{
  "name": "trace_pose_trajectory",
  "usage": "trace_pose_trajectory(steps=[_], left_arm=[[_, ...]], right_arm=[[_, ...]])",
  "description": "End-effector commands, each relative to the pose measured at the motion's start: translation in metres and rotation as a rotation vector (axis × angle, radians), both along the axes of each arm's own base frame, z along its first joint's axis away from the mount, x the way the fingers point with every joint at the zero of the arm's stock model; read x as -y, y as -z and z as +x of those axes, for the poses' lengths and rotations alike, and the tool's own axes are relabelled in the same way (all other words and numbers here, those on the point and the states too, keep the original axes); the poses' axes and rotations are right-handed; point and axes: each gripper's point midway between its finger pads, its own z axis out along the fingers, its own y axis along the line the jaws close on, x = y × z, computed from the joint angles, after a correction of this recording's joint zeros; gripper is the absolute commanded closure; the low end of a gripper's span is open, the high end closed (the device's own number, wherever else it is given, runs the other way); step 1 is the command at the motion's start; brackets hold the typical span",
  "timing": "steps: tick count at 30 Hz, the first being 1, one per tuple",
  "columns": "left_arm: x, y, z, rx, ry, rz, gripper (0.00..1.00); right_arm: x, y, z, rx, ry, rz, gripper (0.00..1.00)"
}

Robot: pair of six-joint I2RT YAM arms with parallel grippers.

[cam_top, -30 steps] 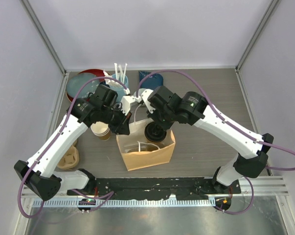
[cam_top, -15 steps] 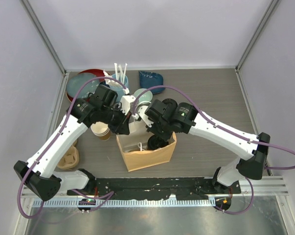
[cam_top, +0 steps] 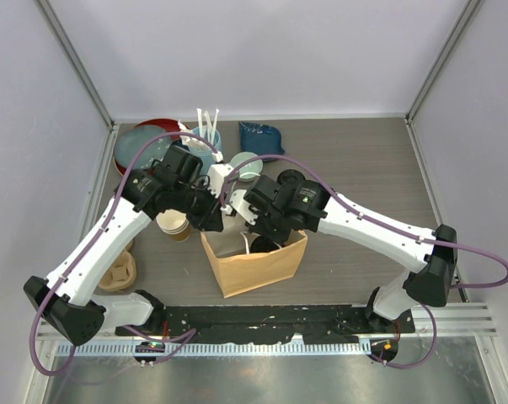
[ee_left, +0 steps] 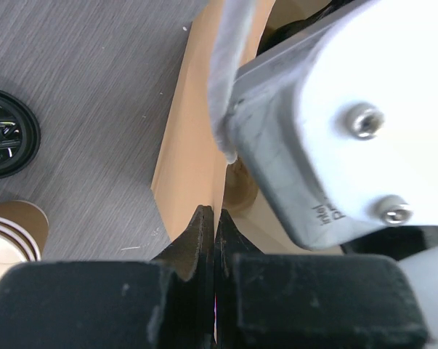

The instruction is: Pack the takeout coffee

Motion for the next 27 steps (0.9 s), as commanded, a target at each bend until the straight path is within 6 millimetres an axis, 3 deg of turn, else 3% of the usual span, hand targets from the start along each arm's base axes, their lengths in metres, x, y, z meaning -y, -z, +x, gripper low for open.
trace_pose_trajectory(steps=[1, 15, 27], left_arm=[[0.011, -0.021, 0.007, 0.084, 0.031, -0.076, 1.00], [0.009, -0.021, 0.002, 0.083, 0.046, -0.078, 1.00], [0.009, -0.021, -0.002, 0.074, 0.066, -0.083, 1.00]], right_arm=[[0.000, 0.016, -0.004, -0.028, -0.034, -0.041, 0.99], [-0.004, 0.043, 0.000, -0.034, -0.046, -0.072, 0.99], [-0.006, 0.045, 0.011, 0.031, -0.011, -0.038, 0.99]])
